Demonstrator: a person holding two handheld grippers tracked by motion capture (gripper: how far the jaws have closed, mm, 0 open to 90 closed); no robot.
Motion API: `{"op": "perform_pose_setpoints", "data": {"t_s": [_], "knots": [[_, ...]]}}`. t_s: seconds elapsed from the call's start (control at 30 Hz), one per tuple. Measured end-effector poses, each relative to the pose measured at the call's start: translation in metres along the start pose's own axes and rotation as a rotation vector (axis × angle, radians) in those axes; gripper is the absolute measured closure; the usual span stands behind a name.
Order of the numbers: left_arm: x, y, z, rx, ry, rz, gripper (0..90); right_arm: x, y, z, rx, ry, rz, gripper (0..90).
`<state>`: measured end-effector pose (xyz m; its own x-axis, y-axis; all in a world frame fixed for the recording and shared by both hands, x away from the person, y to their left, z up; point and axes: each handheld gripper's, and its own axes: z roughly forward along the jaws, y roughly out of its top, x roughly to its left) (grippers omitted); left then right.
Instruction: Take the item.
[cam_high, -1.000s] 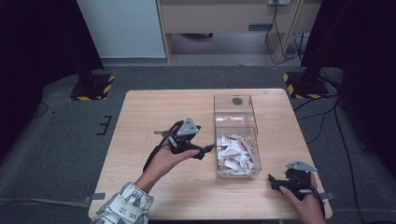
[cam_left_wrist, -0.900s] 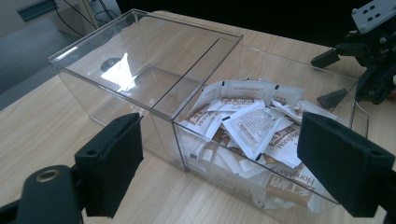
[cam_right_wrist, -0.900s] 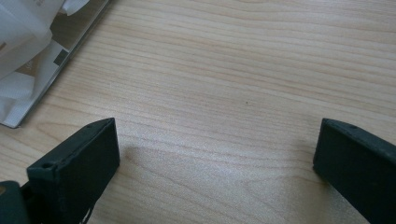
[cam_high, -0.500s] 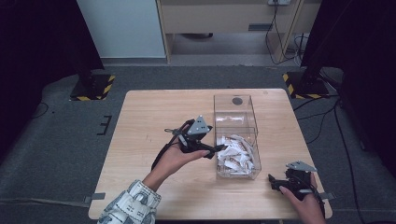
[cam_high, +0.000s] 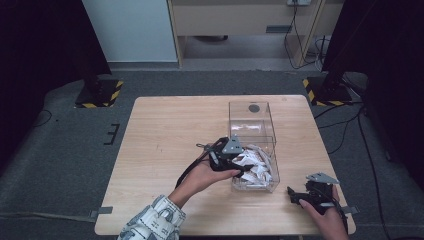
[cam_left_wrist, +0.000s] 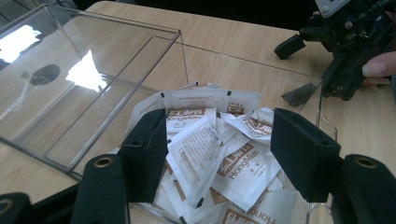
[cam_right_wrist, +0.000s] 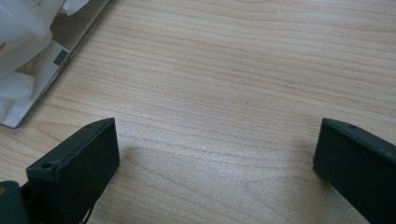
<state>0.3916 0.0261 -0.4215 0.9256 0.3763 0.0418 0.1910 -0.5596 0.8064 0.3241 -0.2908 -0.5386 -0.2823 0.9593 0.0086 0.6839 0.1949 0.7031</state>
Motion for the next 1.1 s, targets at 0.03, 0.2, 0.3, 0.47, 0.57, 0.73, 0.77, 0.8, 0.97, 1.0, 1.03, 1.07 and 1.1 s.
{"op": "perform_pose_setpoints", "data": {"t_s": [0.03, 0.2, 0.3, 0.47, 0.57, 0.73, 0.77, 0.8, 0.97, 1.0, 1.03, 1.07, 1.1], "knots": [[-0.001, -0.001, 0.003, 0.0, -0.003, -0.002, 37.0, 0.0, 0.0, 0.0, 0.0, 0.0, 0.0, 0.8], [-0.003, -0.005, 0.014, 0.032, -0.007, 0.002, 42.0, 0.0, 0.0, 0.0, 0.001, 0.002, -0.001, 0.8], [-0.005, -0.006, 0.019, 0.044, -0.004, 0.011, 45.0, 0.0, 0.0, 0.0, 0.0, 0.002, -0.001, 0.8], [-0.004, -0.008, 0.025, 0.065, -0.003, -0.002, 51.6, 0.0, 0.0, 0.0, 0.0, 0.002, -0.001, 0.8], [-0.004, -0.009, 0.028, 0.083, -0.004, 0.003, 55.2, 0.0, 0.0, 0.0, 0.001, 0.002, -0.001, 0.7], [-0.001, -0.01, 0.029, 0.092, -0.017, -0.016, 63.2, 0.0, 0.0, 0.0, 0.001, 0.002, -0.001, 0.7], [0.0, -0.01, 0.029, 0.089, -0.017, -0.019, 63.2, 0.0, 0.0, 0.0, 0.001, 0.002, -0.001, 0.7], [0.0, -0.01, 0.028, 0.086, -0.014, -0.019, 64.0, 0.0, 0.0, 0.0, 0.001, 0.002, -0.001, 0.7], [0.003, -0.01, 0.03, 0.098, -0.003, -0.019, 64.9, 0.0, 0.0, 0.0, 0.001, 0.002, -0.001, 0.7], [0.003, -0.01, 0.03, 0.097, 0.003, -0.02, 64.9, 0.0, 0.0, 0.0, 0.001, 0.002, -0.001, 0.7], [0.003, -0.01, 0.031, 0.094, 0.007, -0.018, 63.5, 0.0, 0.0, 0.0, 0.001, 0.002, -0.001, 0.7], [0.002, -0.01, 0.032, 0.092, 0.005, -0.016, 63.1, 0.0, 0.0, 0.0, 0.001, 0.002, -0.001, 0.7], [0.002, -0.01, 0.032, 0.092, 0.006, -0.012, 63.1, 0.0, 0.0, 0.0, 0.001, 0.002, -0.002, 0.7]]}}
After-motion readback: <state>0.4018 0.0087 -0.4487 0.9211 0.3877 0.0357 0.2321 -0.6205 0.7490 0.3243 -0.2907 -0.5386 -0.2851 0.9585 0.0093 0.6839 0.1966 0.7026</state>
